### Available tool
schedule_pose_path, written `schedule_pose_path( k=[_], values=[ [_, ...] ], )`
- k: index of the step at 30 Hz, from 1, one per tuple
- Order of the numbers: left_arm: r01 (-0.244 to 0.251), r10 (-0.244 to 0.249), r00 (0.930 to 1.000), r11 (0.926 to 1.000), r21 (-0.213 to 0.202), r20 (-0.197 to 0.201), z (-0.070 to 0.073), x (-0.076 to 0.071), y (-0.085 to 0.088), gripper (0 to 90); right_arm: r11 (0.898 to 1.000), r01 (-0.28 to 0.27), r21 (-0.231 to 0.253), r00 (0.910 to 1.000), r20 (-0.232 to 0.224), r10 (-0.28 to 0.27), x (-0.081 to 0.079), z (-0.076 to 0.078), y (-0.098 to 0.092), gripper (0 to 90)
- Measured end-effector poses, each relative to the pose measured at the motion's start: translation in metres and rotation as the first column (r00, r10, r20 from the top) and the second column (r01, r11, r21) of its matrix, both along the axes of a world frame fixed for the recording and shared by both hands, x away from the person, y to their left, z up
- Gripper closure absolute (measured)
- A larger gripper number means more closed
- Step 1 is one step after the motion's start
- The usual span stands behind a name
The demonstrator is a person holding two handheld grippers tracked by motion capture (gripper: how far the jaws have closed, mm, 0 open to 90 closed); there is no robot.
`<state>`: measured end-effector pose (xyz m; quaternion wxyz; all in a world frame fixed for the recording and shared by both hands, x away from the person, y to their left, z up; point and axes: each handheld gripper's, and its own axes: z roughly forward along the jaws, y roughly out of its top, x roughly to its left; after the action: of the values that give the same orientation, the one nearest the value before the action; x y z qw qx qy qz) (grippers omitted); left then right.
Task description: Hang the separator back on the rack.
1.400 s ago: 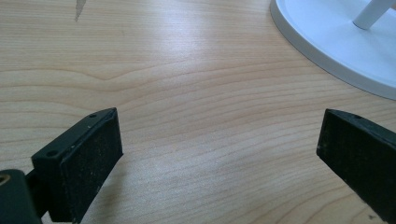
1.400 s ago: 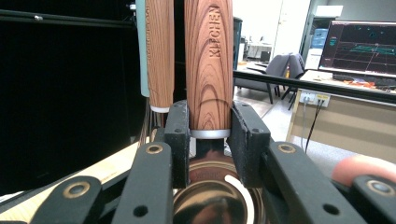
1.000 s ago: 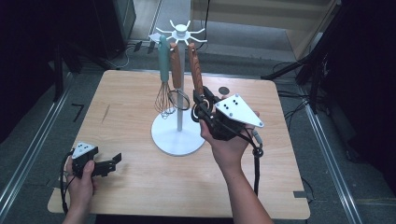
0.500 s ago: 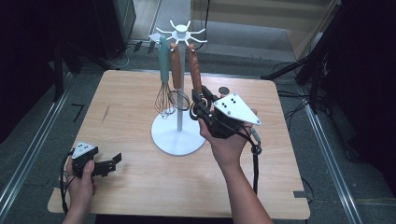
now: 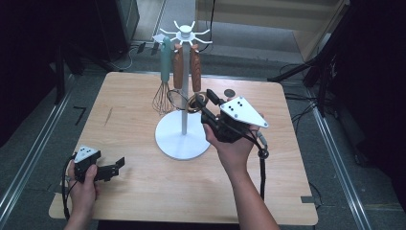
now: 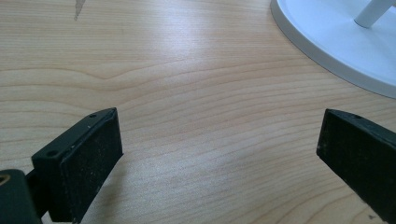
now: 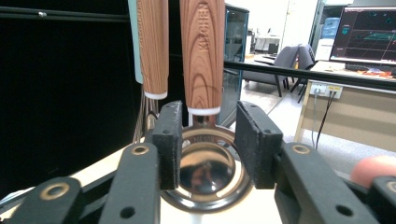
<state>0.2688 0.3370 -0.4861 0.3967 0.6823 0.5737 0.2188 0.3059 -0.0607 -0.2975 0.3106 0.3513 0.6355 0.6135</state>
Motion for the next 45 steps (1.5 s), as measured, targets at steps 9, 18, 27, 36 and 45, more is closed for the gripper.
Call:
schedule_pose_path(
  k=[9, 18, 27, 36, 45],
  values=[
    [0.0, 0.0, 1.0, 1.0, 0.003, 0.0, 0.0, 0.0, -0.001, 0.2, 1.0, 0.0, 0.01, 0.9995, -0.03, 0.001, -0.001, -0.013, -0.006, 44.4],
    [0.001, -0.001, 1.0, 1.0, 0.006, -0.001, 0.0, 0.0, -0.001, 0.2, 1.0, -0.008, -0.007, 0.9982, -0.06, 0.007, -0.005, -0.03, -0.009, 23.9],
    [0.003, -0.003, 1.0, 1.0, 0.007, 0.001, 0.0, 0.0, -0.001, 0.2, 0.999, 0.011, -0.035, 0.992, -0.125, -0.015, -0.005, -0.06, -0.02, 20.3],
    [0.004, -0.004, 1.0, 1.0, 0.007, 0.0, 0.0, 0.0, -0.001, 0.2, 0.996, 0.041, -0.078, 0.9848, -0.165, -0.053, -0.014, -0.087, -0.038, 19.4],
    [0.003, -0.003, 1.0, 1.0, 0.005, -0.003, 0.0, 0.0, -0.001, 0.2, 0.994, 0.075, -0.076, 0.9781, -0.188, -0.089, -0.023, -0.109, -0.061, 19.9]
  ],
)
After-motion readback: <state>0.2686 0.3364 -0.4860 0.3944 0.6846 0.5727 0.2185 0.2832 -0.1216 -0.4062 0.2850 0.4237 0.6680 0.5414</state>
